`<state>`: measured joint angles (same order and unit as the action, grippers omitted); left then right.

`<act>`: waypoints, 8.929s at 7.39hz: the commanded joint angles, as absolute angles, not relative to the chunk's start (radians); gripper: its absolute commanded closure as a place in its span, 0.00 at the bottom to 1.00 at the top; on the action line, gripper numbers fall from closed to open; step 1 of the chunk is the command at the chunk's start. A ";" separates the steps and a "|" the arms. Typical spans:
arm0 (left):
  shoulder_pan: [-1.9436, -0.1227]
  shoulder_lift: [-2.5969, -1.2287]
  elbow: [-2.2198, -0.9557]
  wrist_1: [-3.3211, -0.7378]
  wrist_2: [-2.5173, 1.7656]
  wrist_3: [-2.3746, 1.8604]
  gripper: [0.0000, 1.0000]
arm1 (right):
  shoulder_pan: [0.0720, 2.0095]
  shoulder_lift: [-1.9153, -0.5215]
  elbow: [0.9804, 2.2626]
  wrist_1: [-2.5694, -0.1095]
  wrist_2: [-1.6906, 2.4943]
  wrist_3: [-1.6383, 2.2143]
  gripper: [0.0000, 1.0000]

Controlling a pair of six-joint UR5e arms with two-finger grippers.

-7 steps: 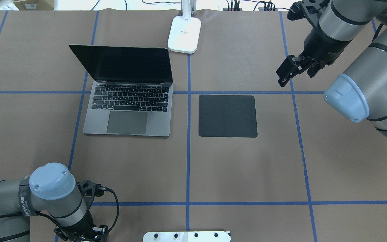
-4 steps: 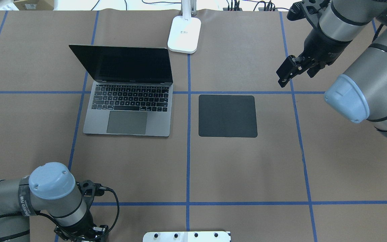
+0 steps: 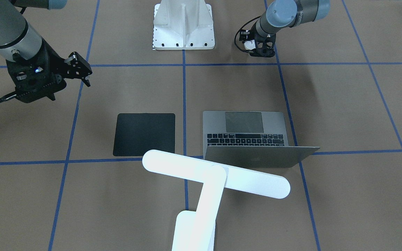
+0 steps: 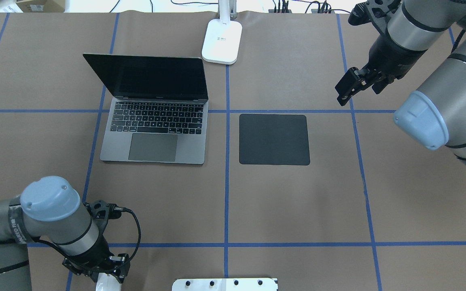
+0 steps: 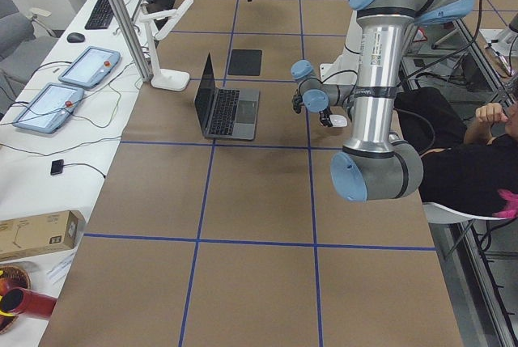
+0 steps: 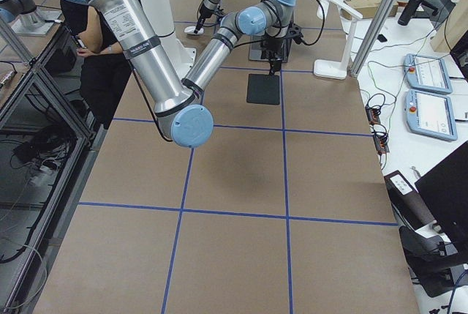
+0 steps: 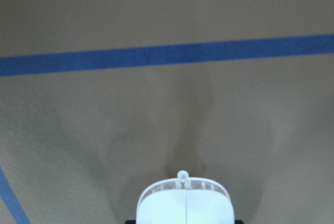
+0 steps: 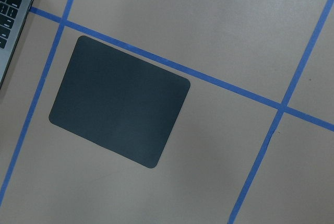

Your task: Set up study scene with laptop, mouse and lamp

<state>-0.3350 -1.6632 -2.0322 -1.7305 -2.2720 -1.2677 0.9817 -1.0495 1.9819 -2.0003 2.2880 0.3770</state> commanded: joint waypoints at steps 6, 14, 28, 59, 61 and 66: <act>-0.636 -1.779 -2.042 -1.723 -2.286 -1.131 0.38 | 1.043 -1.118 1.990 -2.006 2.324 0.368 0.00; -0.678 -2.280 -1.637 -1.730 -2.275 -1.172 0.38 | 1.225 -1.310 2.031 -2.005 2.349 0.358 0.00; -0.568 -2.684 -1.054 -1.910 -2.016 -1.243 0.37 | 1.302 -1.381 2.060 -2.013 2.358 0.345 0.00; -1.493 -1.668 -1.696 -1.468 -2.425 0.204 0.00 | 1.509 -1.664 1.850 -1.715 2.296 0.114 0.00; -1.589 -1.652 -1.573 -1.468 -2.425 0.335 0.00 | 1.512 -1.667 1.851 -1.717 2.310 0.109 0.00; -1.594 -1.509 -1.651 -1.470 -2.416 0.324 0.00 | 1.566 -1.697 1.870 -1.720 2.322 0.109 0.00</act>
